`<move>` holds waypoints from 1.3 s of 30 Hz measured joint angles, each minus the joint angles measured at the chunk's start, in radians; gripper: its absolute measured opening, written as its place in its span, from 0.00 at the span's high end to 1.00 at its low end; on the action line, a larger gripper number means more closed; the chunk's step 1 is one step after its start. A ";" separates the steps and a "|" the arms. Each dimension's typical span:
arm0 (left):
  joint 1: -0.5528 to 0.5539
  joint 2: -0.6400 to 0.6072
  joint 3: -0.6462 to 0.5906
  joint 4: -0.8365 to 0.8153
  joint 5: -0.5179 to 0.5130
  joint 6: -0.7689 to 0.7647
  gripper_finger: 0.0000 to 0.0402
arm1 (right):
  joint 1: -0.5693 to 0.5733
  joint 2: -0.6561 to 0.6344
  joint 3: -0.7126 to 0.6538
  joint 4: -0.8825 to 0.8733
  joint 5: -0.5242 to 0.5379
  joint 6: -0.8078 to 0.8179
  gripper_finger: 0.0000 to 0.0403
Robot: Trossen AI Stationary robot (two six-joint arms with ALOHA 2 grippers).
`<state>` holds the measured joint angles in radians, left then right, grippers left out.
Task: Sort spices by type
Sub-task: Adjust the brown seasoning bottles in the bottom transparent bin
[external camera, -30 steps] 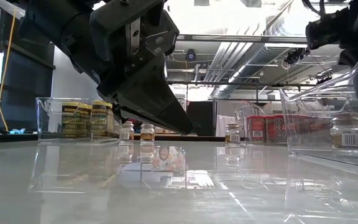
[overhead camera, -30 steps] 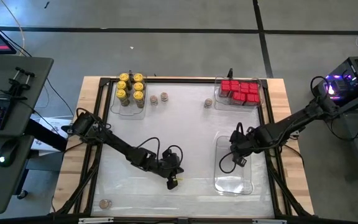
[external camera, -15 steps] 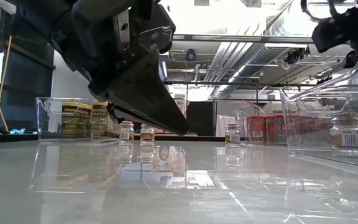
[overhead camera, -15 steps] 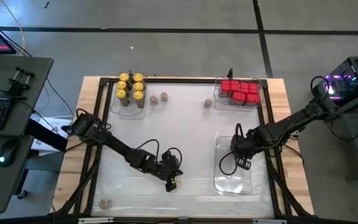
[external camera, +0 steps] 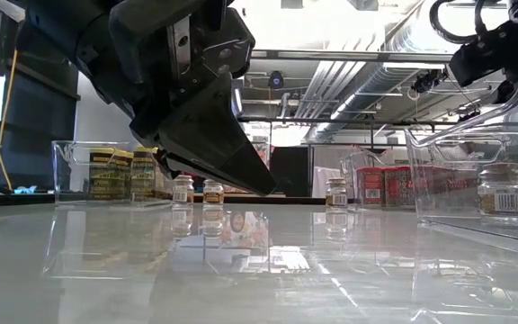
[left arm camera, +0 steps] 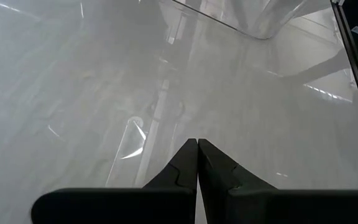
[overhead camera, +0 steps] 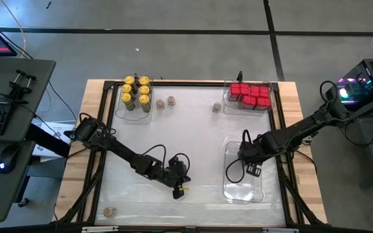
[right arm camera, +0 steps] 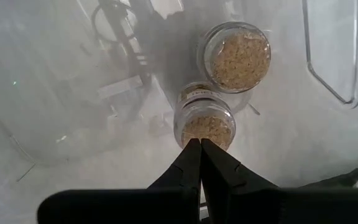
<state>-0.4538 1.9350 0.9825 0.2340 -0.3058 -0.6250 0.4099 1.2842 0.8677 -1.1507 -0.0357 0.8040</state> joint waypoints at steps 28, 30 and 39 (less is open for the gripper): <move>-0.002 0.000 0.000 0.000 0.000 -0.001 1.00 | 0.000 -0.002 -0.074 0.013 0.120 0.138 1.00; -0.002 0.000 0.000 0.000 -0.001 -0.001 1.00 | 0.000 -0.002 -0.075 0.001 0.131 0.133 1.00; -0.002 0.000 0.000 0.000 -0.001 -0.001 1.00 | 0.000 0.000 -0.069 -0.052 0.163 0.130 1.00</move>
<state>-0.4553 1.9350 0.9825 0.2338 -0.3065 -0.6257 0.4100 1.2839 0.7985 -1.2027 0.1272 0.9344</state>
